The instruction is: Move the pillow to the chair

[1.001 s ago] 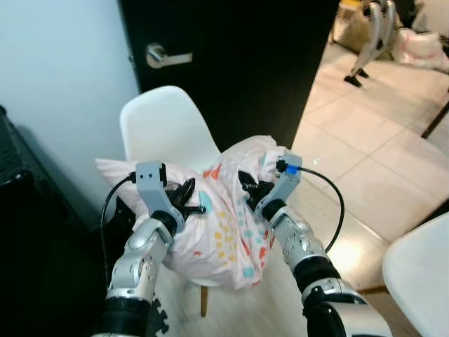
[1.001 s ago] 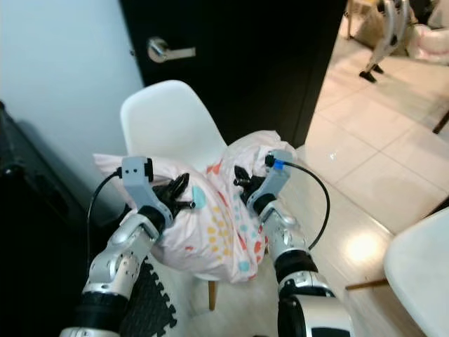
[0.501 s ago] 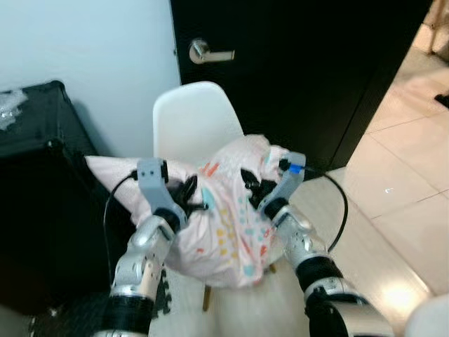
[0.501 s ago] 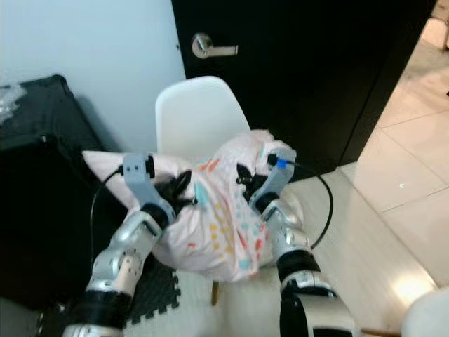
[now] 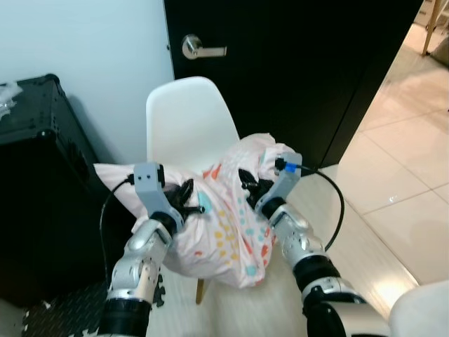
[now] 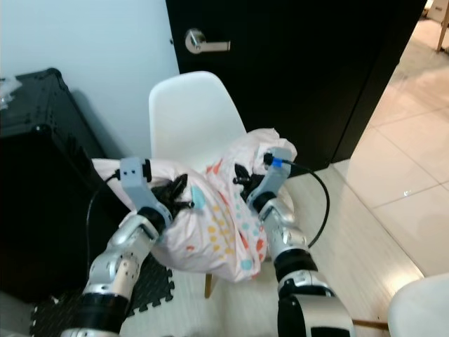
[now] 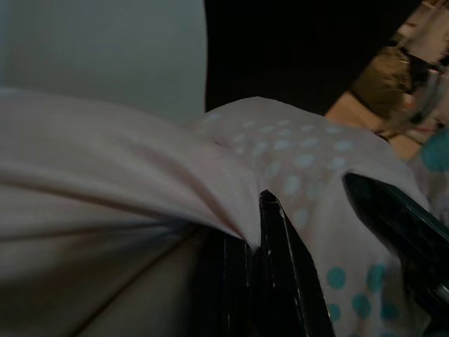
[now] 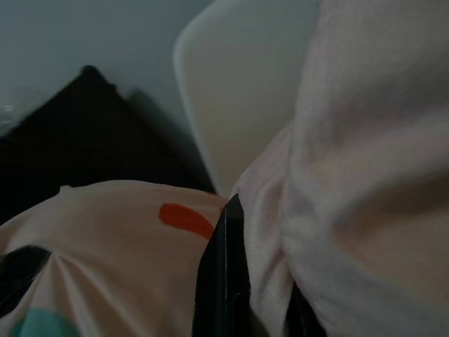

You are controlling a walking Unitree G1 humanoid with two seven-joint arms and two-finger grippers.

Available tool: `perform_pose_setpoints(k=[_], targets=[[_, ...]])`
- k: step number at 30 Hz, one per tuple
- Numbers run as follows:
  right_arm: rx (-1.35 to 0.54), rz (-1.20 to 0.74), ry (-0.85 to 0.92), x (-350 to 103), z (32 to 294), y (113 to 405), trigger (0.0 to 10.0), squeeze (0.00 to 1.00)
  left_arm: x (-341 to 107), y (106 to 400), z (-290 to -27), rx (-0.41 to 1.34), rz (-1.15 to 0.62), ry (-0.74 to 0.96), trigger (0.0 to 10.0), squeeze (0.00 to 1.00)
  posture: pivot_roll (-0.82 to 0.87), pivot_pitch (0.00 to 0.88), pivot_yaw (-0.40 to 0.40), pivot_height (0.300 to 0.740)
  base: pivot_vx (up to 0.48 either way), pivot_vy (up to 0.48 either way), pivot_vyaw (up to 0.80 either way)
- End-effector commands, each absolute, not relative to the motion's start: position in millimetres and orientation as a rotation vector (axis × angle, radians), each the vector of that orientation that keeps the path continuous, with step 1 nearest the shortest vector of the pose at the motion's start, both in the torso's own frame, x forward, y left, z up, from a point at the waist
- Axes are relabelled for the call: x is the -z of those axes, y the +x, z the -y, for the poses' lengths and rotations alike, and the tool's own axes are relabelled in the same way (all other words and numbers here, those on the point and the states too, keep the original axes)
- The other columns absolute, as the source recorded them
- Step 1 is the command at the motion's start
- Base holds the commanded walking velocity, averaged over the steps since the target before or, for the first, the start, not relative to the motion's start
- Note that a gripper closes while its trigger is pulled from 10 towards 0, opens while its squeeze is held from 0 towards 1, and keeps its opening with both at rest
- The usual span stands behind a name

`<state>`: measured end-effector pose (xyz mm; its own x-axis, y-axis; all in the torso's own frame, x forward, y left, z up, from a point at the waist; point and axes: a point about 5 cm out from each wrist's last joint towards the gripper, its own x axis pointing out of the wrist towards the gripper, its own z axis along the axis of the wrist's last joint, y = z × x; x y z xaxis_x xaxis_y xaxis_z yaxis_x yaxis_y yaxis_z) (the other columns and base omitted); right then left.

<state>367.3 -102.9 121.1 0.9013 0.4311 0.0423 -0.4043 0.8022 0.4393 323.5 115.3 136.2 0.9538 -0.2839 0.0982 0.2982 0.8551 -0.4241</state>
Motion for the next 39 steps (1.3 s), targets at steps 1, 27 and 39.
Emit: perform_pose_setpoints(k=[1, 27, 39], targets=[[-0.497, -0.058, 0.447, -123.3, 95.1, 366.4, 10.0, 0.00, -147.5, 324.5, -106.5, 0.345, 0.083, -0.458, 10.0, 0.00, 0.00, 0.120, 0.009, 0.740, 0.000, 0.000, 0.00], [-0.551, -0.035, 0.456, -125.8, 88.0, 363.2, 10.0, 0.00, -149.8, 319.0, -98.3, 0.385, 0.102, -0.414, 10.0, 0.00, 0.00, 0.126, 0.007, 0.740, 0.000, -0.055, 0.00], [-0.559, -0.051, 0.442, -122.8, 86.8, 361.6, 10.0, 0.00, -141.1, 320.7, -96.6, 0.362, 0.053, -0.410, 10.0, 0.00, 0.00, 0.125, 0.005, 0.740, 0.000, -0.117, 0.00]])
